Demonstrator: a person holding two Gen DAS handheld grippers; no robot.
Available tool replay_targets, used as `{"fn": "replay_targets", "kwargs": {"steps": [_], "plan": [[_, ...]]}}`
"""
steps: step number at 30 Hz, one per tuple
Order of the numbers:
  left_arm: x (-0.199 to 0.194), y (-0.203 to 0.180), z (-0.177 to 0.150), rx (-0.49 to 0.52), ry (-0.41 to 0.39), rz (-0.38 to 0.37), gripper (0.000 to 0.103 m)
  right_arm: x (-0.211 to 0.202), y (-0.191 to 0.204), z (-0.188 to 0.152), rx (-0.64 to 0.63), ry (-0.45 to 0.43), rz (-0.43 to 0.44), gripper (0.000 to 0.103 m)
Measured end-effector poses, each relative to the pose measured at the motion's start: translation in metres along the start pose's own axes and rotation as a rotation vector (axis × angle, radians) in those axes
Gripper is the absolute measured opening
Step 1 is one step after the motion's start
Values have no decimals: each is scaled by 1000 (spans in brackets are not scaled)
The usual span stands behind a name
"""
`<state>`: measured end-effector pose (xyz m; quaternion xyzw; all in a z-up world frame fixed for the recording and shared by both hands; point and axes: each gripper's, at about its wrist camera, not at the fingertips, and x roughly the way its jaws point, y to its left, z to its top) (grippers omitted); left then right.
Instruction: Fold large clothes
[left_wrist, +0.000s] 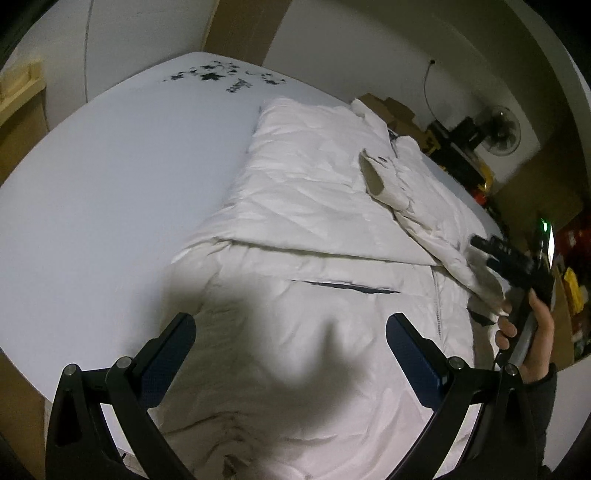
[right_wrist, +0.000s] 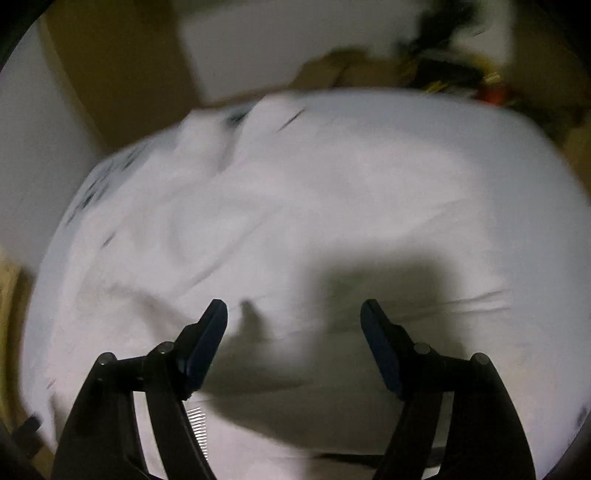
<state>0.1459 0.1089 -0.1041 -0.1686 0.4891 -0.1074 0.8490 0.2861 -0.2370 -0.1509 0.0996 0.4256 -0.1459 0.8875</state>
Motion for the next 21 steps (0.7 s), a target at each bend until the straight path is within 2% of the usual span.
{"fn": "replay_targets", "kwargs": {"steps": [1, 2, 3, 4, 5, 7, 8, 10, 13, 16, 18, 21], "plan": [[-1, 3, 0, -9, -3, -1, 103, 3, -7, -1, 6, 6, -43, 79], [-1, 6, -1, -16, -5, 1, 103, 17, -15, -2, -1, 67, -94, 82], [0, 8, -1, -22, -2, 0, 103, 41, -18, -8, -45, 176, -107, 82], [0, 9, -1, -28, 4, -5, 103, 50, -16, -10, -81, 187, -97, 82], [0, 10, -1, -36, 10, -15, 103, 50, -14, -12, -134, 154, -96, 83], [-7, 14, -3, -45, 9, -43, 103, 41, -14, -11, -169, 176, -61, 83], [-12, 17, -4, -46, 4, -47, 103, 29, -18, -8, -151, 178, -11, 83], [-25, 26, -7, -53, -8, -53, 103, -20, -29, -5, -100, 102, 131, 83], [-42, 48, -16, -75, 7, -70, 103, -85, -56, -18, -48, 6, 221, 84], [-46, 70, -33, -104, 45, -60, 103, -116, -85, -46, -8, 25, 286, 86], [-43, 81, -46, -121, 70, -85, 103, -127, -109, -74, 35, 79, 322, 86], [-31, 90, -63, -147, 134, -151, 103, -130, -146, -107, 103, 132, 311, 86]]}}
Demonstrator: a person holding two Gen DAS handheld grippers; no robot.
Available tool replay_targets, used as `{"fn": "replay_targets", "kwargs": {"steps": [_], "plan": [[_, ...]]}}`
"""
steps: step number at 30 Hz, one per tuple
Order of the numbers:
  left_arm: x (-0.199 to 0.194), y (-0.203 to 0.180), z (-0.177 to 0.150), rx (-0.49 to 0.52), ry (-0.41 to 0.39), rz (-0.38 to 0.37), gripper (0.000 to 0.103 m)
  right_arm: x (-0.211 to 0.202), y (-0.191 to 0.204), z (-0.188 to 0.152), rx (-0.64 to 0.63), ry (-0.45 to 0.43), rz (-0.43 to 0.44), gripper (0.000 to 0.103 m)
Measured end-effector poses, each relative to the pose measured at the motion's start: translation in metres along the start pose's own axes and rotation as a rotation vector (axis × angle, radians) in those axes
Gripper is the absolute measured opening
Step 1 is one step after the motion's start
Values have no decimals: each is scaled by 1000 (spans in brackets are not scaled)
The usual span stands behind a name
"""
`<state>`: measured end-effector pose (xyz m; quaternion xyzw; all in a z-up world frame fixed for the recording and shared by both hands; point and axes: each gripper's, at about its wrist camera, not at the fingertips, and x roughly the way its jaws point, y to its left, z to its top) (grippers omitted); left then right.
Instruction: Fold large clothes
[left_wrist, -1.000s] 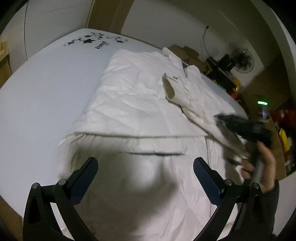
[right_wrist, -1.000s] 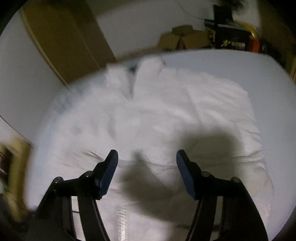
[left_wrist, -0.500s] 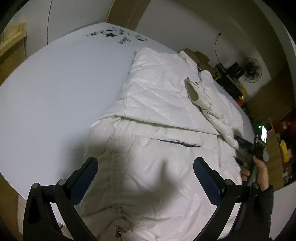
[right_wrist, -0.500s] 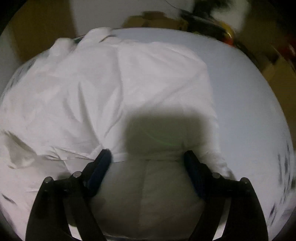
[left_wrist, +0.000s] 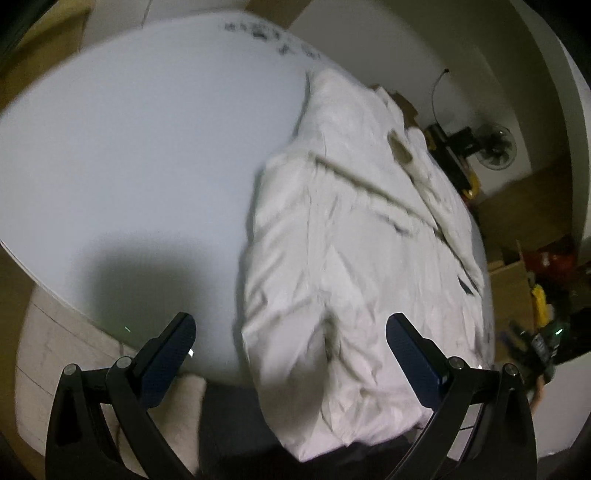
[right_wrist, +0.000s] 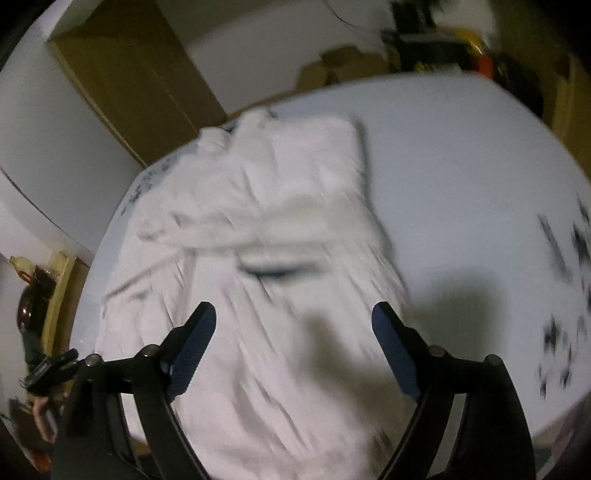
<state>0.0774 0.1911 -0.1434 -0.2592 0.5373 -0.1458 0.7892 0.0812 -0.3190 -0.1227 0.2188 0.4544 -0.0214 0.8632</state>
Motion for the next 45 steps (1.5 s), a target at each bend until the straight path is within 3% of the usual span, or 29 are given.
{"fn": "replay_targets", "kwargs": {"steps": [8, 13, 20, 25, 30, 45], "plan": [[29, -7, -3, -22, 89, -31, 103, -41, -67, -38, 112, -41, -55, 86], [33, -16, -7, 1, 99, 24, 103, -32, -79, -51, 130, 3, -64, 86], [31, -11, -14, -41, 157, -49, 103, -17, -83, -56, 144, 61, -65, 86], [31, -7, -21, -95, 208, -115, 103, -17, -93, -59, 201, 85, -3, 86], [39, -10, -20, -124, 222, -197, 103, 2, -100, -66, 292, 174, 153, 86], [44, -10, -13, -137, 180, -236, 103, 26, -82, -77, 265, 218, 183, 87]]}}
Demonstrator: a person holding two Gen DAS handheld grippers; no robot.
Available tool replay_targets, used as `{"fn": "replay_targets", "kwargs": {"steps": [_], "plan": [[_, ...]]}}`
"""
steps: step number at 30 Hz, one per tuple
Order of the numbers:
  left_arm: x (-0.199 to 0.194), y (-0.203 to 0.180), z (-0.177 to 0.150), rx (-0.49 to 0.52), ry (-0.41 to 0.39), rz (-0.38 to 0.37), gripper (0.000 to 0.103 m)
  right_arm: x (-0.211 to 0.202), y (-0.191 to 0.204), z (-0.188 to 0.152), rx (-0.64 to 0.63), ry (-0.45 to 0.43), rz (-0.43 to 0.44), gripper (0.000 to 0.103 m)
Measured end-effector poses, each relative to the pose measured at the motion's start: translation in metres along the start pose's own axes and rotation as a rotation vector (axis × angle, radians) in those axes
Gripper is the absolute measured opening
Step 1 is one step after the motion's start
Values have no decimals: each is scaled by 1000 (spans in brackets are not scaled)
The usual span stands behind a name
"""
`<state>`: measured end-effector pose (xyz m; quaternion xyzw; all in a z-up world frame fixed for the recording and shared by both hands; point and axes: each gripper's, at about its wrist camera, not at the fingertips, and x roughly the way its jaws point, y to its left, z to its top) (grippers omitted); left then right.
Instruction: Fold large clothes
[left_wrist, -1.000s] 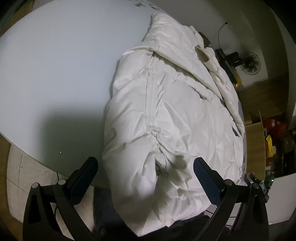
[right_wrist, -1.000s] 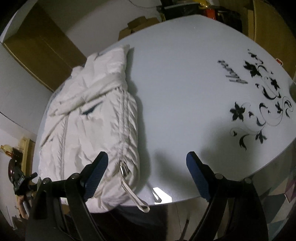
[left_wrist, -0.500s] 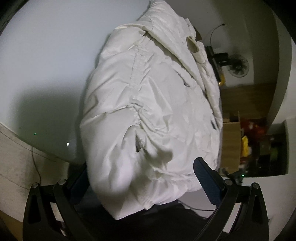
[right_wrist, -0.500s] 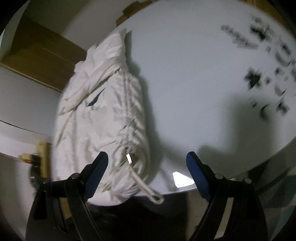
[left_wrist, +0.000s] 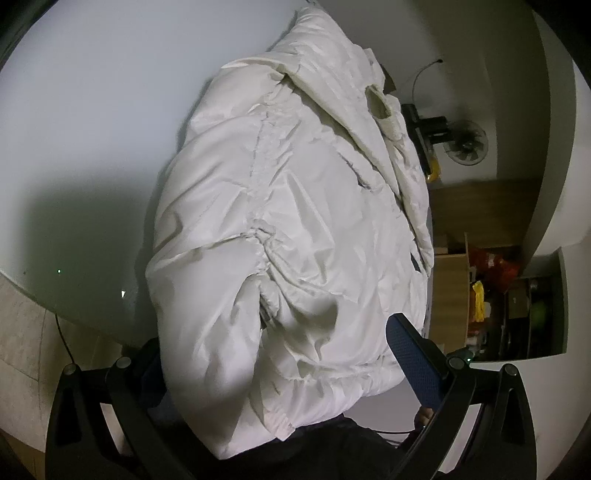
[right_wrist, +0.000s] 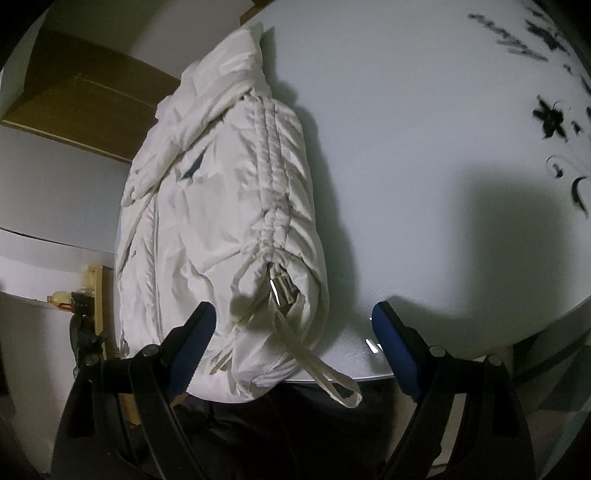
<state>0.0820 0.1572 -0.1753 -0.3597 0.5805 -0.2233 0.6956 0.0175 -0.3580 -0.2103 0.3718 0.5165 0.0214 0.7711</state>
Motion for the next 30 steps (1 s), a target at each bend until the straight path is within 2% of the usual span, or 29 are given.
{"fn": "replay_targets", "kwargs": {"steps": [9, 15, 18, 20, 22, 30], "plan": [[16, -9, 15, 30, 36, -30, 103, 19, 23, 3, -48, 42, 38, 87], [27, -19, 21, 54, 52, 6, 103, 30, 35, 8, -45, 45, 34, 87], [20, -16, 15, 58, 39, 36, 103, 29, 36, 7, -50, 38, 10, 76], [16, -13, 12, 57, 24, 46, 103, 30, 33, 7, -43, 34, -4, 55], [13, -10, 13, 54, 13, 40, 103, 31, 29, 8, -31, 39, 7, 49], [27, -23, 26, 97, 3, 51, 103, 32, 19, 11, 27, 44, 69, 49]]}}
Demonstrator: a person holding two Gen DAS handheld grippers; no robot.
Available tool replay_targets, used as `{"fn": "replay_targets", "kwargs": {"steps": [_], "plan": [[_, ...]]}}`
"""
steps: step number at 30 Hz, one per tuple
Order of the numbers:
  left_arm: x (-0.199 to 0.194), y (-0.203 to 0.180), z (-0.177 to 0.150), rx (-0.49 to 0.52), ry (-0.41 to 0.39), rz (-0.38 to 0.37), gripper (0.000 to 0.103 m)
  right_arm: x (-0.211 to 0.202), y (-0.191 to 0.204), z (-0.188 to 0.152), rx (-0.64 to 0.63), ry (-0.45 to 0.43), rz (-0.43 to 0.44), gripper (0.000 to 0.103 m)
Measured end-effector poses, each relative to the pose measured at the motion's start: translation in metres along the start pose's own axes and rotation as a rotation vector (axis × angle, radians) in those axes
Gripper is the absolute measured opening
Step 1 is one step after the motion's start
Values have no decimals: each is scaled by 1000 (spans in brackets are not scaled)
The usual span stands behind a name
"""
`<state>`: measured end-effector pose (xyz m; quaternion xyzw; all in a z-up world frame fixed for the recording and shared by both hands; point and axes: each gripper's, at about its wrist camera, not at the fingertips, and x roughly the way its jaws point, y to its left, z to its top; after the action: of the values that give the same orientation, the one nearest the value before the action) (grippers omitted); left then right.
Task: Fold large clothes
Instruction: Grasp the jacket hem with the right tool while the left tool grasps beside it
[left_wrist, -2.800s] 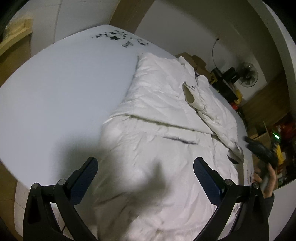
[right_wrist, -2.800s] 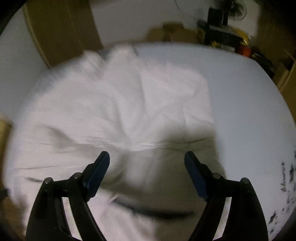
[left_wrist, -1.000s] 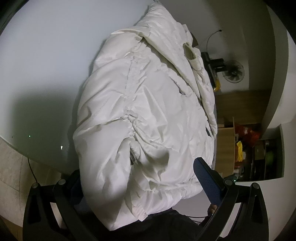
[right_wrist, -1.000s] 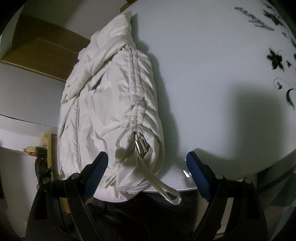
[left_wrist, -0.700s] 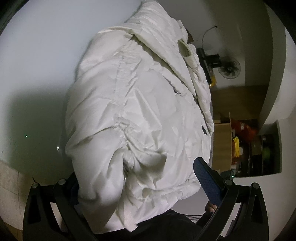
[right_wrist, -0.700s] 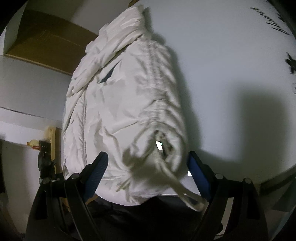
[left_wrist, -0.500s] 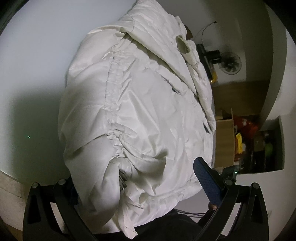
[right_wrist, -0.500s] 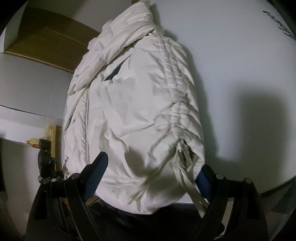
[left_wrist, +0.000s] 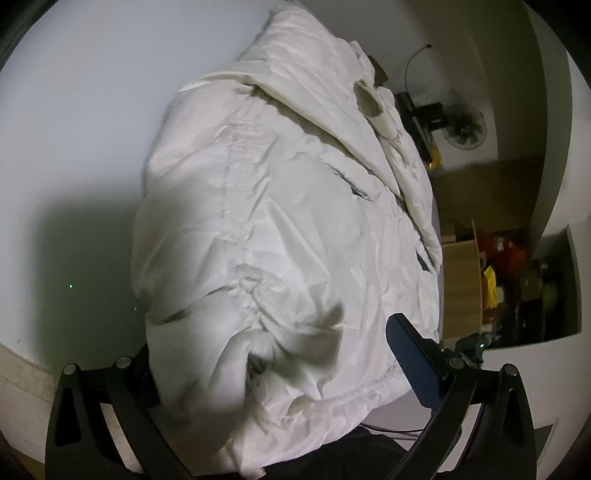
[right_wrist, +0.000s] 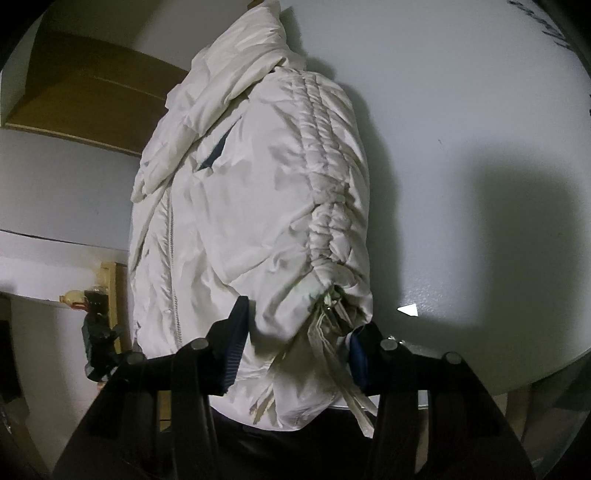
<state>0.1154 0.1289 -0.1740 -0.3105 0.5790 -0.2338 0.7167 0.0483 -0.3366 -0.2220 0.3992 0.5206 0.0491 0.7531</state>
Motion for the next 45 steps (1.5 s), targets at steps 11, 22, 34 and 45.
{"fn": "replay_targets", "kwargs": {"steps": [11, 22, 34, 45], "plan": [[4, -4, 6, 11, -10, -17, 103, 12, 9, 4, -20, 2, 37, 42], [-3, 6, 0, -2, -49, 88, 34, 5, 10, -4, -53, -58, 35, 12], [-14, 12, -14, 27, -46, 41, 13, -18, 24, -10, -120, -74, 109, 9], [-42, -25, -19, 128, -56, 32, 13, -42, 33, -7, -142, -67, 159, 9]]}}
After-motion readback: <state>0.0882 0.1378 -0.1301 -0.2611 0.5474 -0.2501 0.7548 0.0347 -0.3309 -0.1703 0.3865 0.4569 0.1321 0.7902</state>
